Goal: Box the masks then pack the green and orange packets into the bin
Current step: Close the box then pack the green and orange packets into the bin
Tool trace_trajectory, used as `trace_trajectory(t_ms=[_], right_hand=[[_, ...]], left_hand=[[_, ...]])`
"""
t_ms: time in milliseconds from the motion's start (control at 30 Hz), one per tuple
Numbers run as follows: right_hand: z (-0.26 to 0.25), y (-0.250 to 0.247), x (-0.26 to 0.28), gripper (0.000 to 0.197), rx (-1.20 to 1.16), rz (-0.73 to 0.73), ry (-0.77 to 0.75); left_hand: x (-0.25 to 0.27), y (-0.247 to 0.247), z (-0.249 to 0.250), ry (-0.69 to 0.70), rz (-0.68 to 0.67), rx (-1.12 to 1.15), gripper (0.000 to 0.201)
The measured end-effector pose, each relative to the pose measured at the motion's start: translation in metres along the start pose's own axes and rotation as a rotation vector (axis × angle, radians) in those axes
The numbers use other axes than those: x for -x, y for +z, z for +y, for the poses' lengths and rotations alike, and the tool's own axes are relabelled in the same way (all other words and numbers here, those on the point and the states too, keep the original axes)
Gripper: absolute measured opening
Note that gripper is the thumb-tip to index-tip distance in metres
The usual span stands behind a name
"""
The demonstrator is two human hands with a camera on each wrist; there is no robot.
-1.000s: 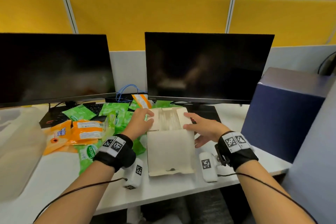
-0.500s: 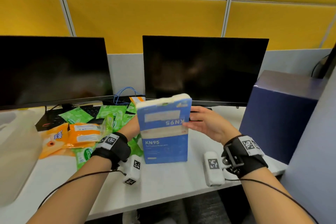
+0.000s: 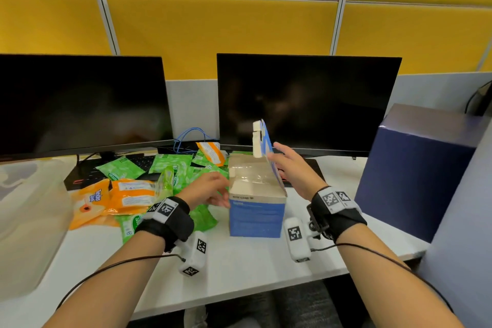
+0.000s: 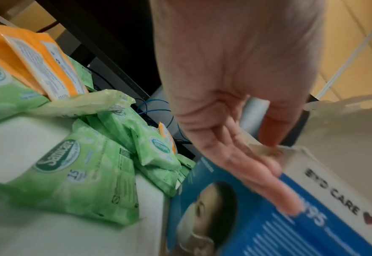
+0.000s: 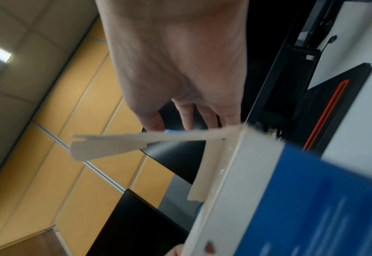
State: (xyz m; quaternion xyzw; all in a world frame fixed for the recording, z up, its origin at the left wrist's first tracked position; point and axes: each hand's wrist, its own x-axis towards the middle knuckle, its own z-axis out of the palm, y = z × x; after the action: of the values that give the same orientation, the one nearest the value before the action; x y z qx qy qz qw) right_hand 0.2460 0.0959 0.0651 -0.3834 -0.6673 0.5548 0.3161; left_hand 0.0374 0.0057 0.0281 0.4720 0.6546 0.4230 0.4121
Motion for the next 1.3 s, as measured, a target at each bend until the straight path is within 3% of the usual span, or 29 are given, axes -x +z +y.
trace_trajectory(t_ms=[67, 100, 133, 233, 267, 333, 400, 500, 633, 833, 1000, 1300], right_hand=[[-0.006, 0.002, 0.001, 0.047, 0.093, 0.015, -0.057], [-0.009, 0.003, 0.002, 0.043, 0.141, 0.04, -0.085], [-0.013, 0.002, 0.002, 0.043, 0.174, 0.059, -0.101], [-0.019, 0.001, 0.003, 0.062, 0.188, 0.008, -0.072], [-0.02, 0.001, 0.005, 0.067, 0.207, -0.032, -0.068], [-0.019, 0.004, 0.006, 0.073, 0.286, -0.094, -0.067], [-0.018, 0.011, 0.007, 0.075, 0.412, -0.106, -0.085], [-0.013, 0.024, 0.007, 0.077, 0.57, -0.123, -0.126], [0.004, 0.038, 0.006, 0.085, 0.877, -0.07, -0.051], [0.012, 0.037, -0.001, 0.073, 0.833, -0.064, -0.102], [0.009, 0.029, -0.004, 0.07, 0.783, -0.104, -0.08], [0.013, 0.03, -0.003, 0.064, 0.925, -0.165, -0.109]], left_hand=[[0.007, 0.002, 0.004, -0.05, -0.22, -0.023, 0.011], [0.007, 0.003, 0.007, -0.046, -0.246, -0.083, 0.014], [0.005, 0.004, 0.008, -0.034, -0.218, -0.133, 0.017], [-0.01, 0.002, 0.008, 0.004, 0.098, -0.131, 0.009], [-0.015, 0.002, 0.009, 0.016, 0.167, -0.103, 0.015], [-0.022, 0.006, 0.01, -0.005, 0.153, -0.043, 0.041], [-0.024, 0.014, 0.014, -0.014, 0.1, 0.009, 0.05], [-0.026, 0.025, 0.015, -0.011, 0.073, 0.024, 0.046], [-0.023, 0.027, 0.008, -0.022, 0.106, 0.05, 0.042], [-0.023, 0.03, 0.007, 0.078, 0.147, -0.185, 0.042], [-0.026, 0.022, 0.001, 0.152, 0.165, -0.263, 0.014], [-0.024, 0.022, 0.001, 0.023, 0.169, 0.112, 0.013]])
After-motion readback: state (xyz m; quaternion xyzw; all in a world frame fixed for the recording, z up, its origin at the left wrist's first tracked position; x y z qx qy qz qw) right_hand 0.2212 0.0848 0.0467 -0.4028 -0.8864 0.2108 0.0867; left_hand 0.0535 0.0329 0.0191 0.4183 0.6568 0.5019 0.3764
